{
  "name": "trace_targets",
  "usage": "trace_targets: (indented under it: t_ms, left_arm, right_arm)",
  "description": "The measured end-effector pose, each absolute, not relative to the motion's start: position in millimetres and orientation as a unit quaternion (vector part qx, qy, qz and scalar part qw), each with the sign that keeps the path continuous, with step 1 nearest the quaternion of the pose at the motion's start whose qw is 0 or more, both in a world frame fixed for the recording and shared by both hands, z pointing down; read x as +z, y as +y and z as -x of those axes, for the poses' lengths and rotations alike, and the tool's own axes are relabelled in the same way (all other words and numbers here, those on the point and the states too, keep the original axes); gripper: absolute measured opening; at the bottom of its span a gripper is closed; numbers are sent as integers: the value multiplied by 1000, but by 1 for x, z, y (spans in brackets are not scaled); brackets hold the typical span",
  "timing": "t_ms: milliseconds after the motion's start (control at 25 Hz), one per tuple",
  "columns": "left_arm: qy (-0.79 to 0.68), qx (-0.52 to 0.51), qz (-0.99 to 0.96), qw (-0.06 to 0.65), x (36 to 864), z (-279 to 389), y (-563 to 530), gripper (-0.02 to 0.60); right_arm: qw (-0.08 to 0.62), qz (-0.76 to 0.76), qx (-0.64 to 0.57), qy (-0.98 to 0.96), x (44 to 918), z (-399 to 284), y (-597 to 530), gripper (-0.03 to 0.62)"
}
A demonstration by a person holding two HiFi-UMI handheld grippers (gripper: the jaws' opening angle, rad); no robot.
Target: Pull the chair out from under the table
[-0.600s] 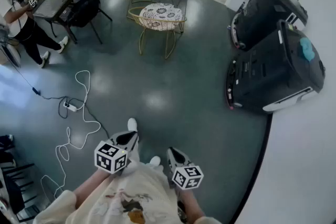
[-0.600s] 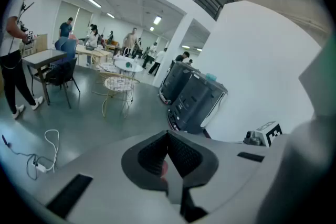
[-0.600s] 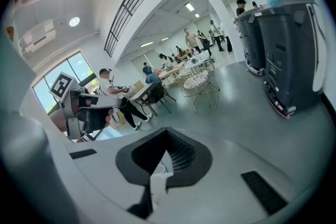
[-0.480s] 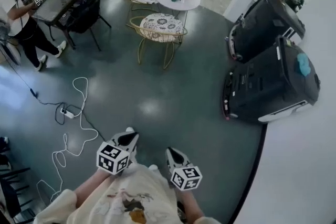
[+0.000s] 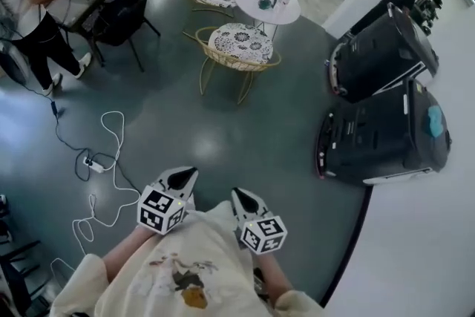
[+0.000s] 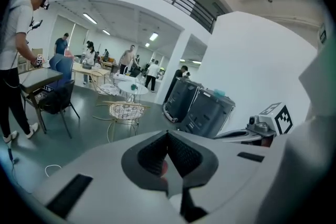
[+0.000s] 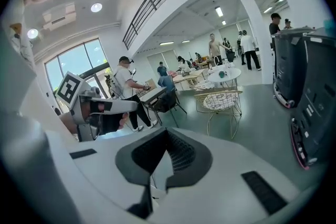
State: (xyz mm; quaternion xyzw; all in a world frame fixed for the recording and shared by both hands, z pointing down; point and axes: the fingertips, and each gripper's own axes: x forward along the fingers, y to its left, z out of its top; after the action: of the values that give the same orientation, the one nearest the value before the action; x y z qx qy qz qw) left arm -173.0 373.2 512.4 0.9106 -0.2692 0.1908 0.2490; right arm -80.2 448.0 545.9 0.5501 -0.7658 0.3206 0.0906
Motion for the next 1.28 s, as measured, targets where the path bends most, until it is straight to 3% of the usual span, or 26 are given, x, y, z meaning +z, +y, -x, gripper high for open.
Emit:
trace_targets:
  t_ms: [280,520,1000,1280]
  left_arm:
    - [-252,208,-903,279,543,174,326,2]
    - [-293,211,-876,319,571,164,215,2]
    - [-312,235,-885,251,527,11,-5,2]
    - [-340,230,-872,267,530,-31,-67,2]
  right_arm:
    - [81,-537,375,-751,570,85,380,9]
    - [109,-504,378,-769,592,67,279,9]
    - [71,-447,398,-798,576,-69,50,9]
    - [124,-415,352,-830,585,-110,-24,9]
